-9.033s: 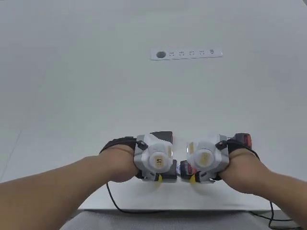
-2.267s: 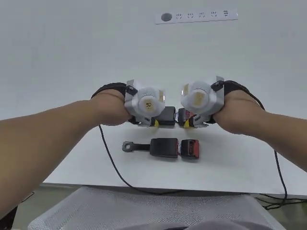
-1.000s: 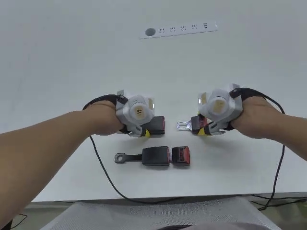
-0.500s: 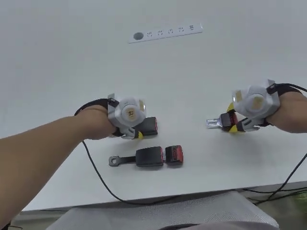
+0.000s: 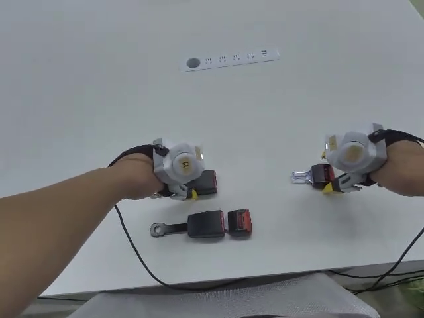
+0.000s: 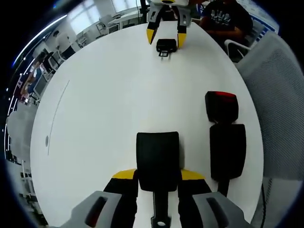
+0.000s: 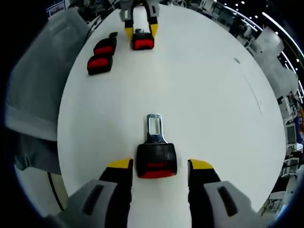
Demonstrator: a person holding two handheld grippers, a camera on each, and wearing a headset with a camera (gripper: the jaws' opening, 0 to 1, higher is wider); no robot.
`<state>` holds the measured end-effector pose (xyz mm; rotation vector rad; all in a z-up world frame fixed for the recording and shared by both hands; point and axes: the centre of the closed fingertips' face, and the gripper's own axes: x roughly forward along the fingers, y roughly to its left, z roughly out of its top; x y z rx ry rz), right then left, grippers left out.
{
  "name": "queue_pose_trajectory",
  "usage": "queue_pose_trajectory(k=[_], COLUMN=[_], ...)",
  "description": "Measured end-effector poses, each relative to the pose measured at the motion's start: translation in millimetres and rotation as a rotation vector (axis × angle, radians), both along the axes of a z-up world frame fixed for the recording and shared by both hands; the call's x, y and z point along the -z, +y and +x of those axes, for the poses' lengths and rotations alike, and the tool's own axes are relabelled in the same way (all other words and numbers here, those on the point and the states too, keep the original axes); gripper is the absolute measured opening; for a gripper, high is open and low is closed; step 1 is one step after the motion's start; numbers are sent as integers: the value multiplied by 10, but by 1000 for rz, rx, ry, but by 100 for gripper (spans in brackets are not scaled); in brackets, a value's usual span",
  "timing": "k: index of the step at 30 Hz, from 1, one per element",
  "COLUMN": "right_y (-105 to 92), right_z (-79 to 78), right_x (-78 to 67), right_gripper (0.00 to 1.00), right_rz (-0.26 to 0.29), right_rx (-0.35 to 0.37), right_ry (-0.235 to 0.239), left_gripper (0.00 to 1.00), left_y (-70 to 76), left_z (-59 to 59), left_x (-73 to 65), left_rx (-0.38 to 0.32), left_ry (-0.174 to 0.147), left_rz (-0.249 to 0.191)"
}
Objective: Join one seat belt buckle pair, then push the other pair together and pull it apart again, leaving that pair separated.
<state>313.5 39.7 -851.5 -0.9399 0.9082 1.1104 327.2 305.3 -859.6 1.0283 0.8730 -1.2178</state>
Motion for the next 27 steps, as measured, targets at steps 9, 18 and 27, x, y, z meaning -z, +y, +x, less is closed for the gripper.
queue_pose_trajectory(k=[9,18,27], right_y=[102,139,236], right_z=[-215,-517,-680], right_x=[-352,-602,-765], right_gripper=[50,54,61], right_rz=[151,281,374], right_rx=[147,290,369], right_ry=[-67,-92,-163], left_gripper=[34,46,58], left_y=[17,252,591], left_z=[-11,-317,-632], left_x=[-396,-829,-893], left_rx=[-69,-209,-386], left_ry=[-96,-137,-136], left_rz=[-119,-271,-373])
